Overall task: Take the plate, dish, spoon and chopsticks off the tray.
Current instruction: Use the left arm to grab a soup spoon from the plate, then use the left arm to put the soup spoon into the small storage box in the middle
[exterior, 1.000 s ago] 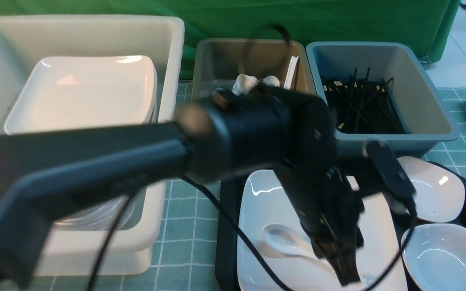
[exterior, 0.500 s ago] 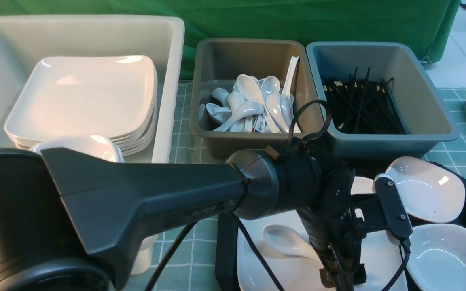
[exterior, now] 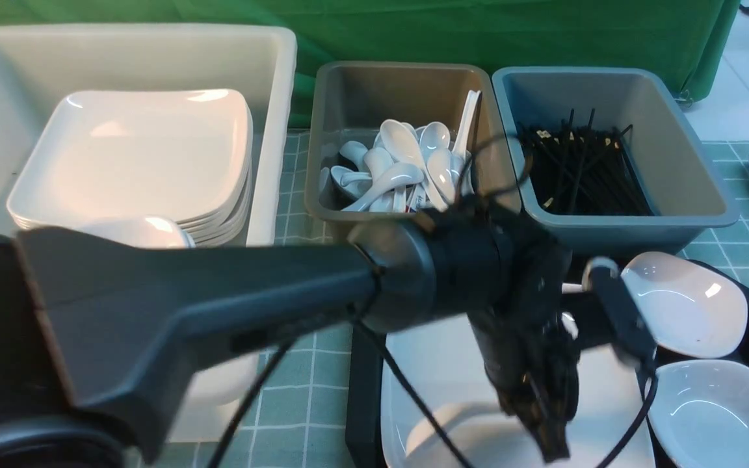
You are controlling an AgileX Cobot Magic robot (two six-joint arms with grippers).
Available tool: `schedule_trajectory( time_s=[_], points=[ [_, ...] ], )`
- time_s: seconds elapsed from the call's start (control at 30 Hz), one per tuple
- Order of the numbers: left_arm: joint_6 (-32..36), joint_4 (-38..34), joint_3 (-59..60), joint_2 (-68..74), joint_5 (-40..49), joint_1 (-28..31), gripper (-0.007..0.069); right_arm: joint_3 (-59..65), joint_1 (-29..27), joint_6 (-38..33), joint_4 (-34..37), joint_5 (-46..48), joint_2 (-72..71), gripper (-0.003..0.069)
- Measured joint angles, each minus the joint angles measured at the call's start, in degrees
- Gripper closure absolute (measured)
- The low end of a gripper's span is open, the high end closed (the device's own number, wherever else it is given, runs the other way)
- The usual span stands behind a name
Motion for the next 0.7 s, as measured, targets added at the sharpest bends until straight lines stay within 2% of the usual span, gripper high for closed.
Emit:
schedule_trajectory(
  time_s=[0.17, 0.3, 0.33, 0.37, 0.43, 0.57, 0.7],
  points=[
    [-5.07, -0.71, -5.94, -3.26, -0.97, 4.64, 0.0594, 0.0, 0.0, 0.0, 0.0, 0.0, 0.0, 0.0638],
    [-6.93, -3.0, -12.17, -4.36, -8.92, 11.35, 0.0594, 0.0, 0.0, 0.0, 0.06, 0.0, 0.0, 0.0638],
    [-7.27, -4.28, -12.99, -4.35, -13.57, 13.75, 0.0594, 0.0, 0.0, 0.0, 0.06, 0.0, 0.0, 0.0638],
    [-7.43, -4.46, -13.05, -4.35, -14.27, 14.1, 0.0594, 0.0, 0.0, 0.0, 0.06, 0.0, 0.0, 0.0638],
    [-9.39, -7.09, -13.3, -4.13, -23.47, 18.8, 0.0594, 0.06, 0.0, 0.0, 0.11, 0.0, 0.0, 0.0638],
    [-10.24, -8.53, -13.43, -3.46, -30.47, 22.71, 0.0593, 0.06, 0.0, -0.05, 0.16, 0.0, 0.0, 0.0638],
    [-10.66, -8.71, -13.45, -2.31, -32.11, 24.65, 0.058, 0.06, 0.0, -0.32, 0.16, -0.05, 0.0, 0.0638]
  ],
)
